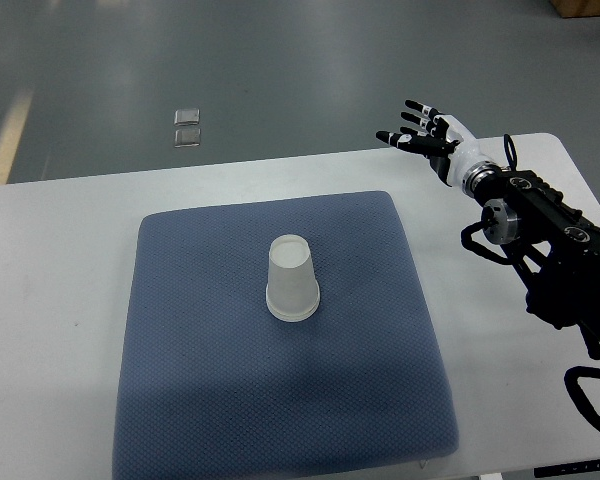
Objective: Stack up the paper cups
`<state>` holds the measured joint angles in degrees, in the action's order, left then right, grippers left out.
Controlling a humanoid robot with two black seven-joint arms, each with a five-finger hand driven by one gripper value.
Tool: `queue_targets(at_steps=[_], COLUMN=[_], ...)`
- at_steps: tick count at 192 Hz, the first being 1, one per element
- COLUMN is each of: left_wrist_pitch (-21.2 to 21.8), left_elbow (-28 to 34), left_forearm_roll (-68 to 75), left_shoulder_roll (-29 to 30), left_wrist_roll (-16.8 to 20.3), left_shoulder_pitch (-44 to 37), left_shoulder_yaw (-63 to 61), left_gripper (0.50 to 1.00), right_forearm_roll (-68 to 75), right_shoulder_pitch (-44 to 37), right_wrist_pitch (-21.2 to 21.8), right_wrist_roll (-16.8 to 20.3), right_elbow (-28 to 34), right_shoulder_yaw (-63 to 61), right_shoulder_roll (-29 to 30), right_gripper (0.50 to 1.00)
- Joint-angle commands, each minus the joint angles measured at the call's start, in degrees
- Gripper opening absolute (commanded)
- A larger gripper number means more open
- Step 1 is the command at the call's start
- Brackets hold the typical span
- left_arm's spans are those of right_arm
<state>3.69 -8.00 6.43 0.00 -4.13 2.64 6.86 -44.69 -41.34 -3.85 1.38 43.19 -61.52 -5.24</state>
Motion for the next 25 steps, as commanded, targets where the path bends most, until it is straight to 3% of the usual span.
queue_targets(at_steps=[1, 25], left_wrist_pitch=[0.00, 0.00], left_elbow=[0.00, 0.00], left_forearm_roll=[-0.01, -0.01], left_shoulder_roll=[0.00, 0.00], left_wrist_roll=[0.00, 0.00], left_shoulder_pitch=[0.00, 0.00], left_shoulder_yaw=[0.00, 0.00], left_gripper=[1.000, 1.000], right_forearm_roll=[-0.13, -0.22], right_shoulder_pitch=[0.82, 1.17], right_wrist_pitch=[-1.16, -1.07], right_wrist_roll=[-0.94, -1.38], right_elbow=[0.58, 0.85], right_shoulder_yaw=[0.08, 0.08], right_shoulder_roll=[0.41, 1.73], right_gripper=[0.917, 0.919])
